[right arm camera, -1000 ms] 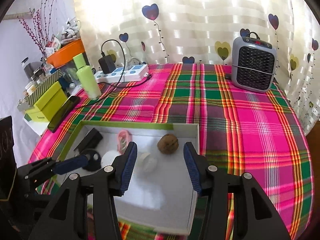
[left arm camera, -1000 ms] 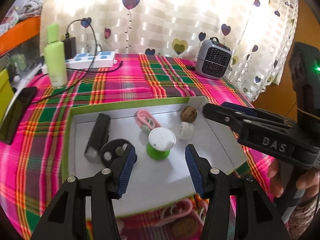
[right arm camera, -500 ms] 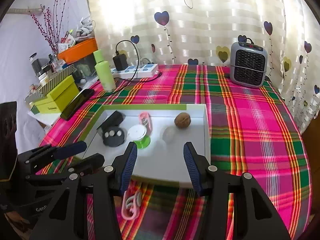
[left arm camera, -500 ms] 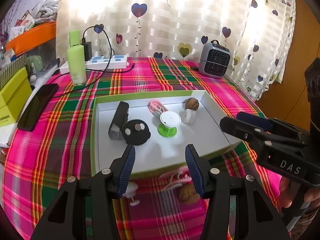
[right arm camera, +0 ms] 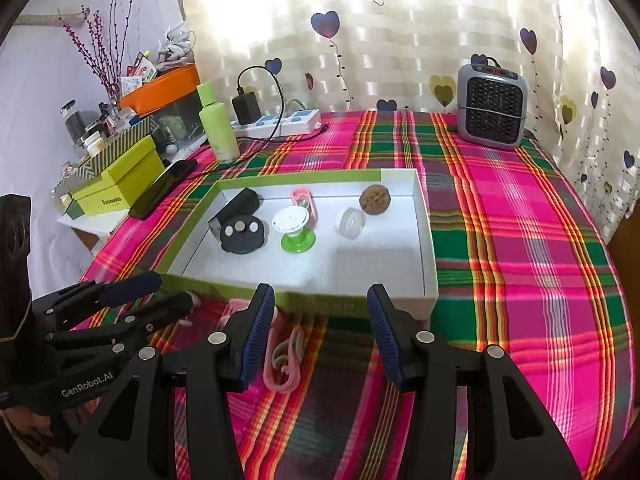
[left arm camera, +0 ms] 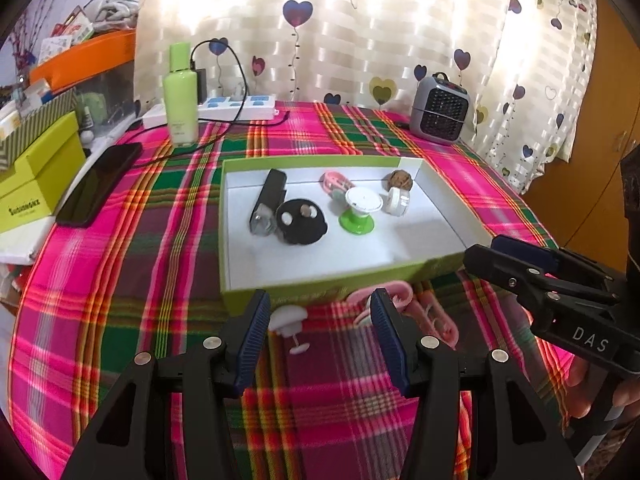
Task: Organize objects
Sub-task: 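Withdraw both open tools from the box toward the remaining items, then grasp the pink plastic clip with the right tool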
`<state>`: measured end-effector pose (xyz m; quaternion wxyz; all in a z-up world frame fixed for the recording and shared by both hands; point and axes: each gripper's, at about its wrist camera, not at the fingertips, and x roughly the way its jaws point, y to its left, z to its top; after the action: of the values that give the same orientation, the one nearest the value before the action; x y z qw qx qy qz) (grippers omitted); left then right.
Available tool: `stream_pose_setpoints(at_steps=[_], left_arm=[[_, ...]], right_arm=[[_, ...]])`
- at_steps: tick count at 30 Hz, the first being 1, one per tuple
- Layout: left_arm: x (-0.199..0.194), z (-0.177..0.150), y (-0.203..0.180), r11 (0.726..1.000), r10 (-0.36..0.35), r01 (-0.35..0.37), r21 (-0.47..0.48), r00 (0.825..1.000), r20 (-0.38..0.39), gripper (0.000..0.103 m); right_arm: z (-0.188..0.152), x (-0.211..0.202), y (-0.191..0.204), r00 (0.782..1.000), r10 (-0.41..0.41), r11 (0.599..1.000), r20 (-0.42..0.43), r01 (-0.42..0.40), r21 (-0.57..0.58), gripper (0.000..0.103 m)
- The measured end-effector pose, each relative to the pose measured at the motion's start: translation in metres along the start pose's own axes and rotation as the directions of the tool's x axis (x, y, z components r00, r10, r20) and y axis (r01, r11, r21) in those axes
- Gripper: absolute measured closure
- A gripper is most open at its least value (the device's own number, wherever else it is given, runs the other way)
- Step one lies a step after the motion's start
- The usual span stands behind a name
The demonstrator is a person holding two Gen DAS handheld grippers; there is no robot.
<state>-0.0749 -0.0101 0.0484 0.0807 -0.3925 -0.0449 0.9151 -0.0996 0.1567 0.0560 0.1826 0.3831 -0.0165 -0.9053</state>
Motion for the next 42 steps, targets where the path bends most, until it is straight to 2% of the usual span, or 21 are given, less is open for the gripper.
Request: stream_pose_setpoints(at_steps=[12, 20, 42], left_arm=[[0.001, -0.021, 0.019, 0.999, -0.030, 0.029, -0.039, 0.999, -0.027, 0.052], [0.009, -0.034, 0.031, 0.997, -0.058, 0.055, -0.061, 0.997, -0.057, 0.052], [0.024, -0.019, 0.031, 0.997, -0.051, 0.047, -0.062, 0.997, -0.062, 0.052]], right_arm=[[-0.021, -0.002, 0.001, 1.000, -0.021, 1.000, -0.012, 0.022, 0.015, 0.054], [-0.035, 0.004, 0.000, 0.999, 0.006, 0.999, -0.040, -0.004, 0.032, 0.054], [-0.043, 0.022, 0.015, 0.993, 0.044, 0.999, -0.109, -0.047, -0.023, 0.054]])
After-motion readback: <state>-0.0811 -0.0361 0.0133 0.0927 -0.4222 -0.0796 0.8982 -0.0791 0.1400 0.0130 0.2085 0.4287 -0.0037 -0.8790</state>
